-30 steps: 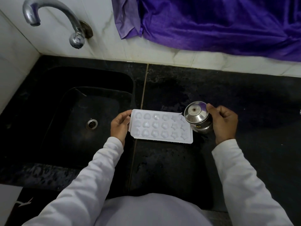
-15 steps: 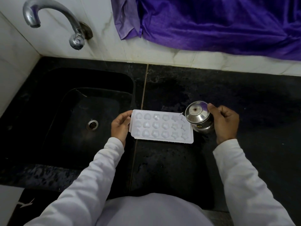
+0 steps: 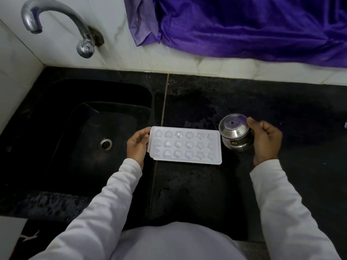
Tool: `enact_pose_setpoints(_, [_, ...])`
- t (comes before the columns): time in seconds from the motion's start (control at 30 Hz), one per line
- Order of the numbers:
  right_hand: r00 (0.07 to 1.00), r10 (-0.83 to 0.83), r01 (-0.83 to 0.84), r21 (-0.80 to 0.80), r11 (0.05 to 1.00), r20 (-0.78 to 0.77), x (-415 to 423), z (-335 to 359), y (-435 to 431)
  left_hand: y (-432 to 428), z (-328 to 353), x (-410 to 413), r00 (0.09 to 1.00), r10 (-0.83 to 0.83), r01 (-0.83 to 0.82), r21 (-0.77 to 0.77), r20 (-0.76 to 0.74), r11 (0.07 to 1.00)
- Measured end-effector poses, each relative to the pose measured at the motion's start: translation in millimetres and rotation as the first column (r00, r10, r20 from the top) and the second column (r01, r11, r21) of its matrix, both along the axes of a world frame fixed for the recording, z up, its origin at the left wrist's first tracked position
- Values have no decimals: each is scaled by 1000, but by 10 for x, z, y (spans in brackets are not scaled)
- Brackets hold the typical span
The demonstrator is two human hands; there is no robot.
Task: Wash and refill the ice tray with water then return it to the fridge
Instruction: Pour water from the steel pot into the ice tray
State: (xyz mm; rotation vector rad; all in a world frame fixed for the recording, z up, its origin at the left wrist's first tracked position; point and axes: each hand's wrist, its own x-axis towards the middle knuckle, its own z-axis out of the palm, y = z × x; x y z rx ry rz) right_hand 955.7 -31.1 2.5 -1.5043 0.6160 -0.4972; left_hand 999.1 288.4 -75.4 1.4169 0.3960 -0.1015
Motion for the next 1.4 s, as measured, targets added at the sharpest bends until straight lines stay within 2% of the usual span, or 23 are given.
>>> enact_pose_setpoints(0.23, [999,2,-6,-116,993,-32,-43,-25,-76,2,-8,9,1000,12,-12,-6,-15,1000])
enact_pose_setpoints(1.4, [1000,-3,1,-107,994,-16,-85,-44,-113,-5,-5,-1,1000,26,-25,16,-14,1000])
